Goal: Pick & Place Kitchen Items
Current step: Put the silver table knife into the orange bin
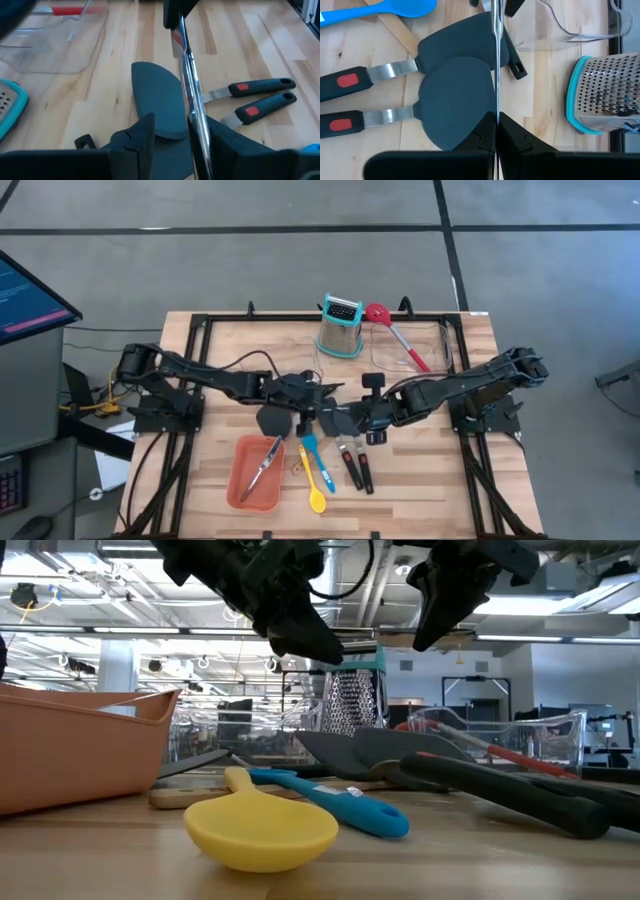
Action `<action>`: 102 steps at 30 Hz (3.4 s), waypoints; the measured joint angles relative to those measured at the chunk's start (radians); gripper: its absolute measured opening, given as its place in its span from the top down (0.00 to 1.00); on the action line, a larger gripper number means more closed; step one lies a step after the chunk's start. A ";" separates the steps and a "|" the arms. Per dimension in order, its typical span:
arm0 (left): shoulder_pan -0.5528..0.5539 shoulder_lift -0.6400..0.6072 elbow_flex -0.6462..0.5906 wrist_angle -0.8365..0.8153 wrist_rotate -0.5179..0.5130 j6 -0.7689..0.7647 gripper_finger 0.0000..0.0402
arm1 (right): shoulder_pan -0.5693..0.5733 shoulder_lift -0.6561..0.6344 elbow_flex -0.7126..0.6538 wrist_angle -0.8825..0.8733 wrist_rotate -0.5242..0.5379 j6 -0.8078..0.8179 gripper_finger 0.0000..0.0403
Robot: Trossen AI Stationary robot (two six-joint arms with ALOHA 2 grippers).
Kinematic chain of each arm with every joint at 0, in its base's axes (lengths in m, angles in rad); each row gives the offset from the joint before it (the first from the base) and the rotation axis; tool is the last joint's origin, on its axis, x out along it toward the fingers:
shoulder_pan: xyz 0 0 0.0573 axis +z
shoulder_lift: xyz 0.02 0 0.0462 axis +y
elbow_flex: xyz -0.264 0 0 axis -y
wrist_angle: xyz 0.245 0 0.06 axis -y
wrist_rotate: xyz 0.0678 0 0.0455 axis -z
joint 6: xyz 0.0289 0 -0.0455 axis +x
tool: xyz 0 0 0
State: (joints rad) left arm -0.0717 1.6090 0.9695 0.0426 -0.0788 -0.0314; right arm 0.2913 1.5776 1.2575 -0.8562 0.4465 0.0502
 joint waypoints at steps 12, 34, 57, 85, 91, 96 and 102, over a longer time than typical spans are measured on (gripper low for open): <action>0.021 0.000 0.000 0.037 0.036 0.000 0.84 | 0.000 0.000 0.000 0.000 0.001 0.003 1.00; 0.021 0.001 0.000 0.048 0.035 0.001 1.00 | 0.005 0.000 0.000 -0.002 -0.008 0.010 0.86; 0.028 -0.150 -0.078 0.046 -0.055 0.053 1.00 | 0.135 -0.010 0.298 -0.496 0.006 0.343 0.48; -0.303 -1.087 -0.740 0.268 -0.415 -0.168 1.00 | -0.006 0.000 -0.331 0.984 -0.108 -0.081 0.77; -0.342 -1.015 -0.830 0.527 -0.422 -0.167 1.00 | -0.078 0.000 -0.402 1.290 -0.142 -0.085 0.77; -0.341 -0.916 -0.843 0.672 -0.422 -0.155 1.00 | -0.116 0.000 -0.405 1.512 -0.226 -0.074 0.78; -0.341 -0.757 -0.842 0.913 -0.382 -0.100 1.00 | -0.138 -0.001 -0.405 1.661 -0.296 -0.068 0.77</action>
State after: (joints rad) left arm -0.4126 0.8524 0.1273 0.9553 -0.4604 -0.1310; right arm 0.1532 1.5768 0.8524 0.8051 0.1505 -0.0174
